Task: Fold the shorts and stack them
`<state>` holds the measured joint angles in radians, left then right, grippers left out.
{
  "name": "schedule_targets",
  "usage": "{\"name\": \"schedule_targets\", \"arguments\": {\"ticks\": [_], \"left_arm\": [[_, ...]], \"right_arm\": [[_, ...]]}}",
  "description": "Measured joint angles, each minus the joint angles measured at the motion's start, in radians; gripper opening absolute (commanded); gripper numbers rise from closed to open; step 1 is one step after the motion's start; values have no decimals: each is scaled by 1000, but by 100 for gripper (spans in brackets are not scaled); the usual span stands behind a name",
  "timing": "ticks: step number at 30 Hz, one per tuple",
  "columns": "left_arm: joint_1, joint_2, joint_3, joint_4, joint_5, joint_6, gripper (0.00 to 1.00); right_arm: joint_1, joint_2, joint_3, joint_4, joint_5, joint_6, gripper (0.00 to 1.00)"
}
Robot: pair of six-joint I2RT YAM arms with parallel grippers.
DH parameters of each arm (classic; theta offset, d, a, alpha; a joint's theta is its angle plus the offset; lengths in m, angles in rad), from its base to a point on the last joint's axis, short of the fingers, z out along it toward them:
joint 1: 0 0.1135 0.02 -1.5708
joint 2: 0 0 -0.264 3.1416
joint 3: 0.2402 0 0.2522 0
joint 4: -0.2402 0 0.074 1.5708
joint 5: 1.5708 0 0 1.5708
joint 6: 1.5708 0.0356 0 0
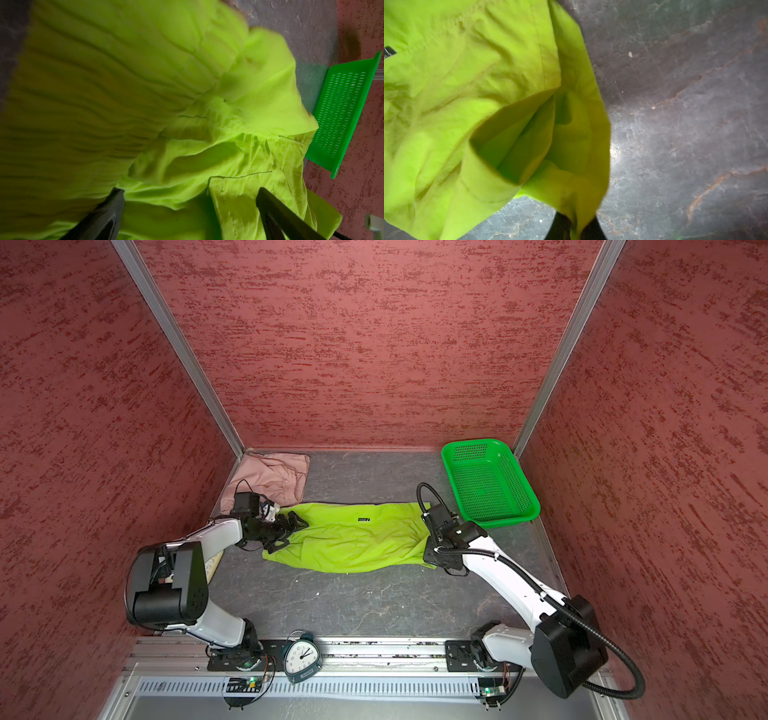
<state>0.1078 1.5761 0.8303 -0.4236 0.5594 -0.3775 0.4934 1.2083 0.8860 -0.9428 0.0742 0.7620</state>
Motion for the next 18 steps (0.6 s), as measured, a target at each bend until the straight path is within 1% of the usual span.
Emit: {"name": "schedule_targets", "arguments": {"ticks": [1, 3, 6, 8, 11, 13, 15, 18], "left_arm": [[1, 2, 0, 2, 2, 1, 99], [4, 5, 0, 5, 9, 2, 99], [6, 9, 3, 7, 16, 8, 99], [6, 9, 3, 6, 16, 8, 99], [2, 7, 3, 6, 14, 8, 99], [-1, 5, 3, 5, 11, 8, 100], [-7, 1, 3, 4, 5, 8, 99], [-15, -3, 3, 1, -8, 8, 99]], "right_arm": [[-6, -20, -15, -7, 1, 18, 42], [-21, -63, -55, -34, 4, 39, 44], [-35, -110, -85, -58, 10, 66, 53], [-40, -150, -87, -46, 15, 80, 55], [-40, -200, -111, 16, 8, 98, 56], [-40, -196, -138, 54, -3, 107, 54], [-40, -173, -167, 87, -10, 113, 47], [-40, -163, -191, 123, -30, 120, 40]]}}
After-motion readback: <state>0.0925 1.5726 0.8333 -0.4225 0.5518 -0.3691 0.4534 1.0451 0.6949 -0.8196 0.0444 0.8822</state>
